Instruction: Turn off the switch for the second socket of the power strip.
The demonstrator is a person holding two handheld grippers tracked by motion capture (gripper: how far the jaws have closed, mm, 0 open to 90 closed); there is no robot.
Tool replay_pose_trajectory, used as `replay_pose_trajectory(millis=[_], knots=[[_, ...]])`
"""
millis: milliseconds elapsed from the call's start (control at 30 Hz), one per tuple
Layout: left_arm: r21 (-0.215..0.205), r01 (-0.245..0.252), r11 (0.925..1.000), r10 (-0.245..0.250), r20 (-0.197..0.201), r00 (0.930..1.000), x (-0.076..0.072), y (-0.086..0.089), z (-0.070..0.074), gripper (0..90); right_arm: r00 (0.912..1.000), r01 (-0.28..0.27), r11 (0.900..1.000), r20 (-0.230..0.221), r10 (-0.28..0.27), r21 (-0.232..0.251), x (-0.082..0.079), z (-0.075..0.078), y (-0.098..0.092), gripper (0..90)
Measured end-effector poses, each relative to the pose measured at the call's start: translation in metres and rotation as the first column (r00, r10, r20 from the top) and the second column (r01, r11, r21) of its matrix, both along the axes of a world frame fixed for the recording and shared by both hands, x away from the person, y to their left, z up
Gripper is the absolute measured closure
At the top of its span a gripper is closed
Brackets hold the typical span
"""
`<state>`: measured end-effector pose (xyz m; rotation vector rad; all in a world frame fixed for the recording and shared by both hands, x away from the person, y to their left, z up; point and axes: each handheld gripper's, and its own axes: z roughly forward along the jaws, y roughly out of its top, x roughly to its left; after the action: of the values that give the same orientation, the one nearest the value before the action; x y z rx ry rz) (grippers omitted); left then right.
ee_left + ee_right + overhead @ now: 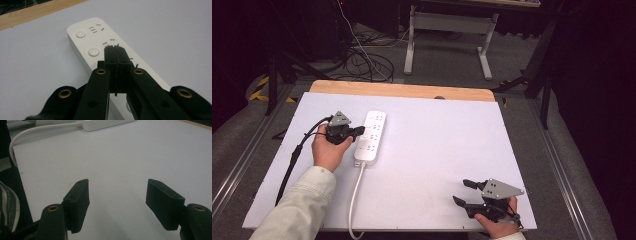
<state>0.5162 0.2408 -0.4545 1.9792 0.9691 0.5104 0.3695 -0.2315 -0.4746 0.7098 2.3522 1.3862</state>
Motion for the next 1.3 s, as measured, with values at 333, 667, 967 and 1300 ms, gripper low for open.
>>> replay_pose_trajectory(millis=[333,667,967,1300], knots=[[0.031,-0.002,0.9995,0.002,-0.006,1.0000,0.006,-0.002,-0.008,89.9,1.0000,-0.001,1.000,-0.003,0.001,0.002,0.000,0.000,0.000,35.9],[0.039,0.022,0.9990,-0.022,-0.022,0.9995,0.008,-0.004,-0.013,90.0,1.0000,-0.004,1.000,-0.007,0.004,-0.001,0.001,-0.001,0.000,35.9],[0.071,0.021,0.9973,-0.020,-0.023,0.9995,0.009,-0.006,-0.015,90.0,1.0000,-0.005,1.000,-0.007,0.005,-0.003,0.001,-0.001,0.000,35.9],[0.066,0.017,0.9976,-0.015,-0.036,0.9993,0.007,-0.008,-0.016,90.0,0.9999,-0.009,1.000,-0.008,0.008,-0.004,0.001,-0.002,0.000,35.9]])
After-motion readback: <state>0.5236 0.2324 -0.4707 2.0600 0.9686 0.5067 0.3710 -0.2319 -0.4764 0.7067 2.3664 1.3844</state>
